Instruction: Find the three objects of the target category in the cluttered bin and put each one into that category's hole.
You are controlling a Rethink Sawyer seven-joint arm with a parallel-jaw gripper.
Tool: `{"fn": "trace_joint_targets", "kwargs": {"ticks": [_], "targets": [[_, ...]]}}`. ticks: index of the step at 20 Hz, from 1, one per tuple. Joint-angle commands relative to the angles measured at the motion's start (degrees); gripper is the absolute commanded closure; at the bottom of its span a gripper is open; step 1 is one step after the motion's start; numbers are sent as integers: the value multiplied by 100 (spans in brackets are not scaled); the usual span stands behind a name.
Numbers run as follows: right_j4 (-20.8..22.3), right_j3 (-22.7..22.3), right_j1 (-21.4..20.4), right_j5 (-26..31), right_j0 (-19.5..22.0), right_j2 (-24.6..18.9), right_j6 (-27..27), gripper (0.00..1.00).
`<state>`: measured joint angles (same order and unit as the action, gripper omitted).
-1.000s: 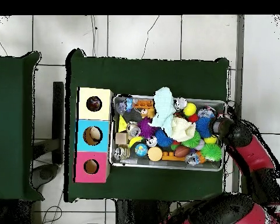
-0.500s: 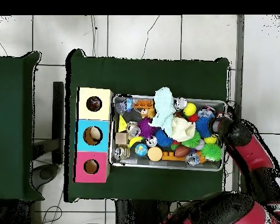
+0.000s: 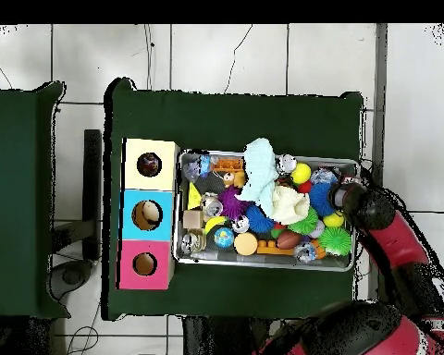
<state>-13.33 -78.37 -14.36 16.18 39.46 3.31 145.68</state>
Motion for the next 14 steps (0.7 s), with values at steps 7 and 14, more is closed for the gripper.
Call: {"fn": "trace_joint_targets", "kwargs": {"ticks": [7,14], "targets": [[375,188,564,-407,-24,-443,-53,100],[341,165,375,-116,-81,-355,-68,100]]}}
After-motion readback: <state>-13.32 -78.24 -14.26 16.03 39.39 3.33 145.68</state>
